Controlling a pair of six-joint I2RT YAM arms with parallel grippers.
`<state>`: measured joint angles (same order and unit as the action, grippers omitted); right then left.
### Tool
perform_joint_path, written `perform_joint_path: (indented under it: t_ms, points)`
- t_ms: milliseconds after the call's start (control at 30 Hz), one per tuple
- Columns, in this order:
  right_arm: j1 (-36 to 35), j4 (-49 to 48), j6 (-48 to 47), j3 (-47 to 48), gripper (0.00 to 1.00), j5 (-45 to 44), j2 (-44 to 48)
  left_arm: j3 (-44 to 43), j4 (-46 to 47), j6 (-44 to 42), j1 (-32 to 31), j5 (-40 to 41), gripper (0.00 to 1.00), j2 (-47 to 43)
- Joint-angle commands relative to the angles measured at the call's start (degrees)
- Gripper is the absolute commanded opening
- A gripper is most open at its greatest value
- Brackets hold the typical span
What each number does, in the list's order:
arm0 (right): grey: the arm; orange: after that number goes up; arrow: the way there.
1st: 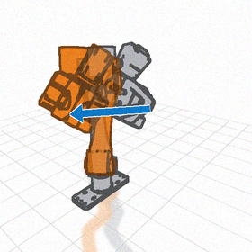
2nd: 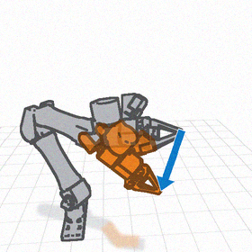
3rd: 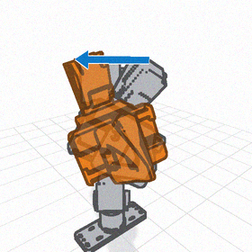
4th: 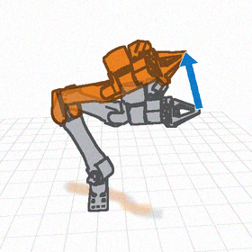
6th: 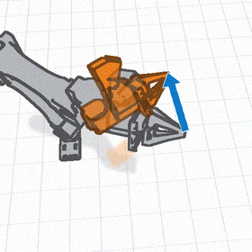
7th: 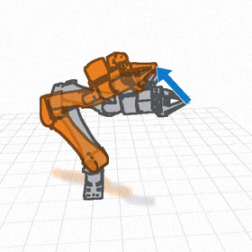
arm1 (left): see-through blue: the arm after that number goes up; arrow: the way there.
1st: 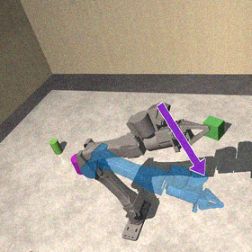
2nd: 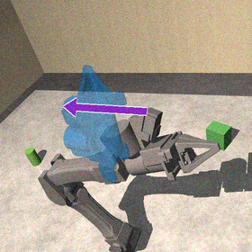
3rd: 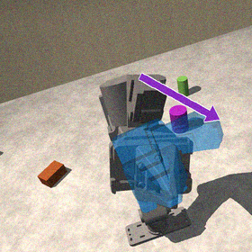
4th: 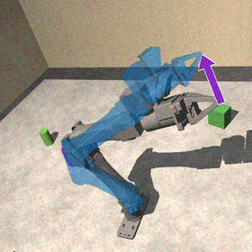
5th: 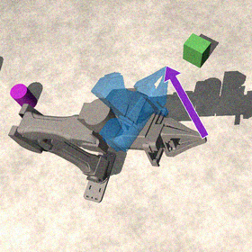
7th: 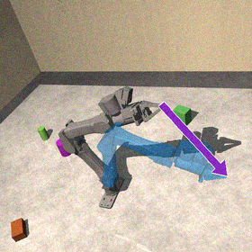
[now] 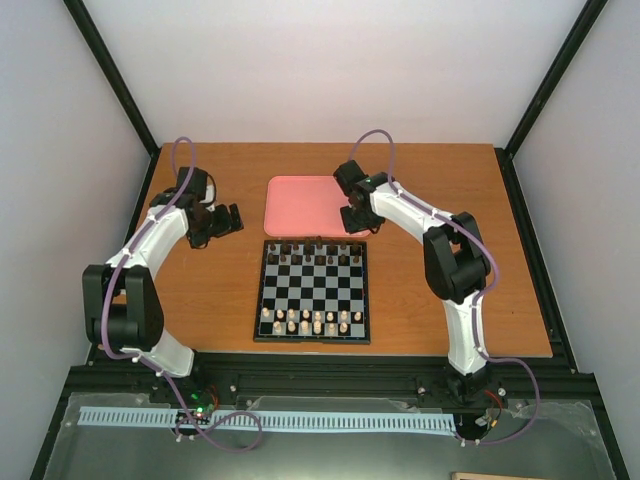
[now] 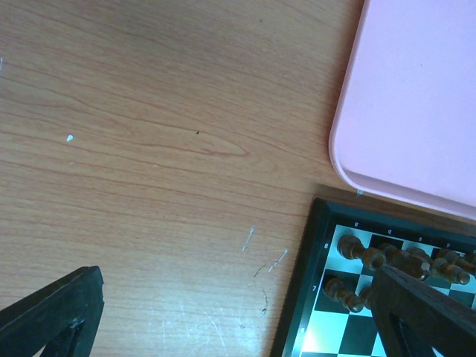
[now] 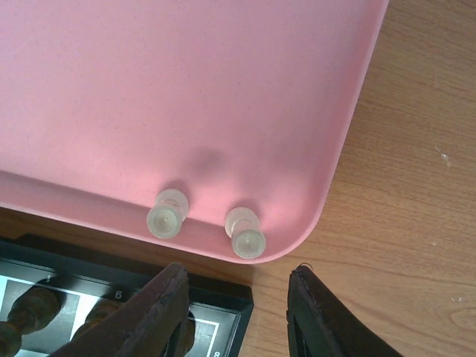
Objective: Set up the chess pieces on the board
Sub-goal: Pick up the chess piece from the storage box.
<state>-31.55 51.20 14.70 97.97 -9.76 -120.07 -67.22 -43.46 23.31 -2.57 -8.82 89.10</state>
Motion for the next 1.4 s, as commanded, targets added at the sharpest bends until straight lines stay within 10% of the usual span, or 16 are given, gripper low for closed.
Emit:
perform_joint_path:
  t_ms: [0, 633, 1067, 1367]
  points:
    - [0.5, -1.9, -1.9, 2.2, 0.37, 2.2, -0.7, -2.1, -0.6, -0.7, -0.1, 0.0, 1.0, 1.1]
    - [2.7, -1.1, -2.8, 2.8, 0.36, 4.5, -5.1, -1.6, -0.9, -0.7, -0.1, 0.8, 1.0, 1.1]
    - [3.2, -0.5, -3.1, 3.1, 0.09, 4.0, -4.4, -1.2, -1.2, -1.0, -0.1, 1.2, 1.0, 0.6]
    - [3.2, -0.2, -4.5, 3.9, 0.08, 2.0, 3.0, -1.3, -1.3, -1.0, -0.1, 1.0, 1.0, -0.5]
